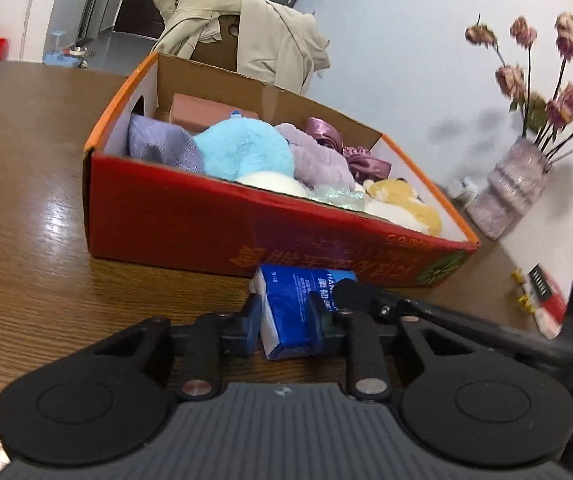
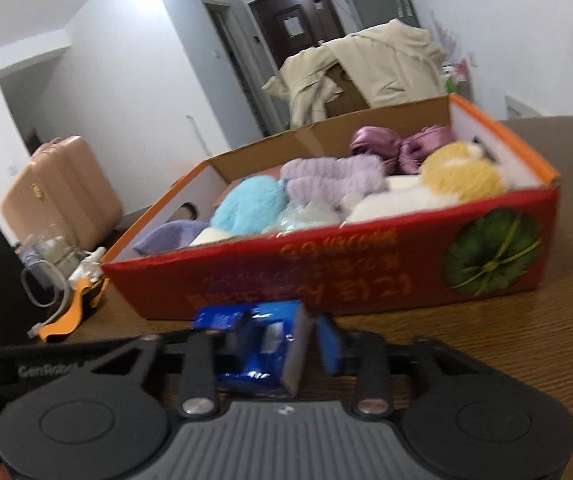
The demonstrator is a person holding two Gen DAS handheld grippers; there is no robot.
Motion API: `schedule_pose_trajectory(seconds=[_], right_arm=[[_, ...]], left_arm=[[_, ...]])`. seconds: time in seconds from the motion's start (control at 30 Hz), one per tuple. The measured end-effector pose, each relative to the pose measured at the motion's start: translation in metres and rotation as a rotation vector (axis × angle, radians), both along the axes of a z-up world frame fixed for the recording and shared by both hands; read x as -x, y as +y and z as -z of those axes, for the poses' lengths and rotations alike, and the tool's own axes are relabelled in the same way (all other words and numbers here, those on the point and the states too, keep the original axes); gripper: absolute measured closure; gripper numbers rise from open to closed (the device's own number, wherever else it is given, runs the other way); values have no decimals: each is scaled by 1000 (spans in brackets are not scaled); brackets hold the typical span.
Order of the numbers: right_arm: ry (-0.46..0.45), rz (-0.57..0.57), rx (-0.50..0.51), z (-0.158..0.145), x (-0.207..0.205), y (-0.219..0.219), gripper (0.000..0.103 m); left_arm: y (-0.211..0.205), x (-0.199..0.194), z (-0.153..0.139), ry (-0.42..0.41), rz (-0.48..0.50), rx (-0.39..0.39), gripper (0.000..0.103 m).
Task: Organize soft objects
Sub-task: 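Close both grippers together on the blue tissue packet, then lift and carry the blue tissue packet with both grippers over the box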
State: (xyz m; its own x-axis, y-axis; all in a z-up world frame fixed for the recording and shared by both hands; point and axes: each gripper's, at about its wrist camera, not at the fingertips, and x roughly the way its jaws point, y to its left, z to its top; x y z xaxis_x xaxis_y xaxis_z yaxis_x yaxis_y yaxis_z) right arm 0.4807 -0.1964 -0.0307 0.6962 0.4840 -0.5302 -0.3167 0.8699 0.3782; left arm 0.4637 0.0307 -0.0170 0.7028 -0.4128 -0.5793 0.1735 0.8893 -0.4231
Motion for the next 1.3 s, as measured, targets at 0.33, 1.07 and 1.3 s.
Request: schedule_pose_trajectory(seconds=[0.33, 1.07, 1.3], right_arm=[[29, -2, -66, 9, -4, -8, 77], [-187, 33, -135, -95, 235, -61, 83], [-242, 37, -138, -107, 299, -83, 83]], left_arm=[[11, -4, 10, 20, -8, 101, 76], [-39, 224, -95, -146, 15, 96, 78], [-66, 280, -113, -214, 29, 64, 78]])
